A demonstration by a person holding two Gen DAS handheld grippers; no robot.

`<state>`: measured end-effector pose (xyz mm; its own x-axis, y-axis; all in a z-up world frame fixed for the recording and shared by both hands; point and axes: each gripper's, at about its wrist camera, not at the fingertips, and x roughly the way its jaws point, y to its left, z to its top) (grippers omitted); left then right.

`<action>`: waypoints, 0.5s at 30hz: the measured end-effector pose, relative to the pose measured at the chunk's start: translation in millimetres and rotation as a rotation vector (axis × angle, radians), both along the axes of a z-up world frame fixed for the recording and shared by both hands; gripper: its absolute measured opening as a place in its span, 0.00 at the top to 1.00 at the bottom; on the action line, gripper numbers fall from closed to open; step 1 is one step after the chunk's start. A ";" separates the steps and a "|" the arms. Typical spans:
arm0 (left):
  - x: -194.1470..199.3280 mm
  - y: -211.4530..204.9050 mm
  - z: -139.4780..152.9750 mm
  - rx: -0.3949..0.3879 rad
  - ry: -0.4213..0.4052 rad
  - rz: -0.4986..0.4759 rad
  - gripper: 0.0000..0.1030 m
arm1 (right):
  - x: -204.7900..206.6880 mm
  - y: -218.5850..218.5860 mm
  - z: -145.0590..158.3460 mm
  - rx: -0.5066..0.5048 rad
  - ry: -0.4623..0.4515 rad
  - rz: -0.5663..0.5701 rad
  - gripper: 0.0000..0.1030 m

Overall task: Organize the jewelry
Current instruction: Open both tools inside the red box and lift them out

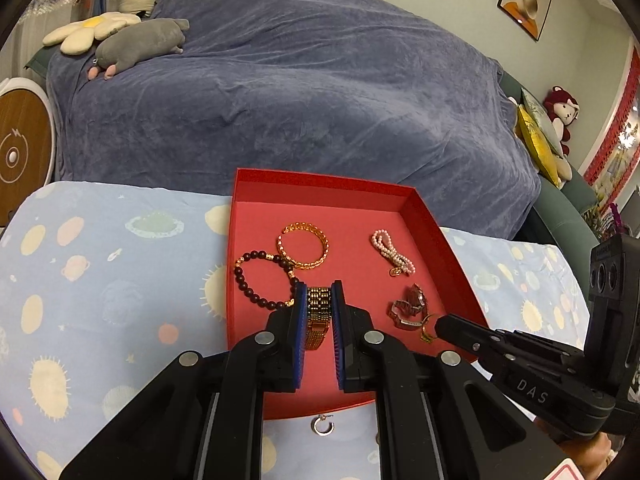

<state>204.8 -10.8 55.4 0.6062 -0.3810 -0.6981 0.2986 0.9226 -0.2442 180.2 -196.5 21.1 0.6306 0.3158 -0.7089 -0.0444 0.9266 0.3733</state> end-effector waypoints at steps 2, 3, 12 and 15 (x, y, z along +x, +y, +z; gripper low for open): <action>4.5 -1.8 -8.9 0.013 0.014 0.002 0.91 | 2.7 -1.3 -9.8 -0.015 0.017 -0.005 0.98; 5.7 -2.2 -12.8 0.020 0.021 0.005 0.91 | 2.9 -2.8 -12.7 -0.022 0.021 -0.012 0.98; -1.0 21.6 -3.6 0.028 -0.010 0.111 0.57 | -23.1 -27.0 11.8 -0.067 -0.037 -0.066 0.95; -17.3 31.9 7.8 0.030 -0.032 0.125 0.55 | -48.7 -30.3 26.7 -0.097 -0.063 -0.059 0.84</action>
<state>187.6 21.1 63.1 0.6701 -0.2802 -0.6873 0.1877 0.9599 -0.2083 131.5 -226.8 47.9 0.6906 0.2087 -0.6925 -0.0095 0.9600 0.2799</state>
